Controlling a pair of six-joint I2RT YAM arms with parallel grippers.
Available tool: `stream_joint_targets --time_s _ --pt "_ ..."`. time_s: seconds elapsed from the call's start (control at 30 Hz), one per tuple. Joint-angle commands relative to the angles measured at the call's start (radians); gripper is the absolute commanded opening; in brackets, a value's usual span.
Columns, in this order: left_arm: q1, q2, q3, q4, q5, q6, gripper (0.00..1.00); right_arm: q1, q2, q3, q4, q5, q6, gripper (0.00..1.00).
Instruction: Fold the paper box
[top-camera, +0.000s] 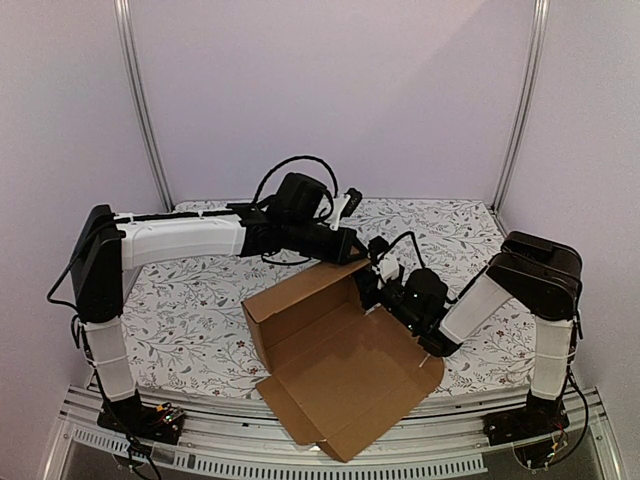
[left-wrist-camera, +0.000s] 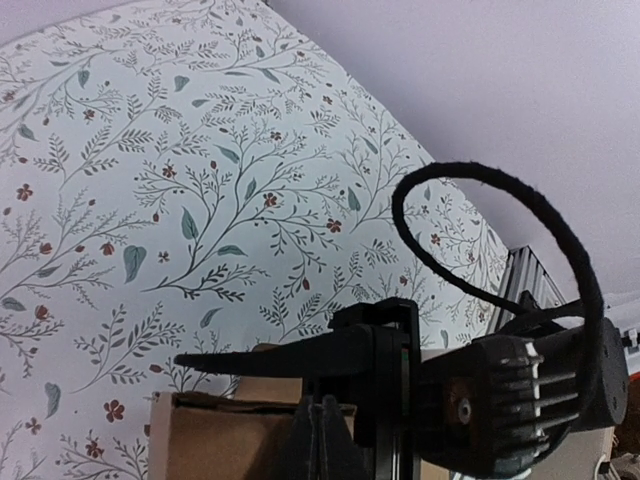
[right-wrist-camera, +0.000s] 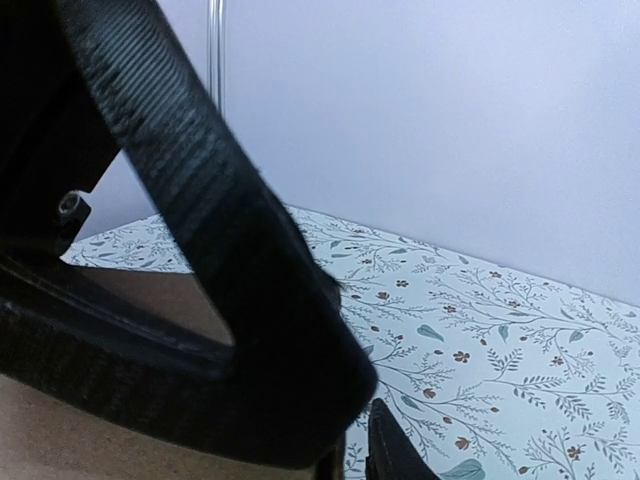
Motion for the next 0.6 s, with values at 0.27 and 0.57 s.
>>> stream_joint_targets --time_s 0.27,0.57 --pt "-0.016 0.032 -0.009 -0.069 -0.009 0.001 0.0 0.003 0.1 -0.027 0.059 0.041 0.063 0.42" --pt "-0.016 0.037 -0.004 -0.074 -0.012 0.004 0.0 0.003 0.159 -0.016 0.059 0.058 0.085 0.12"
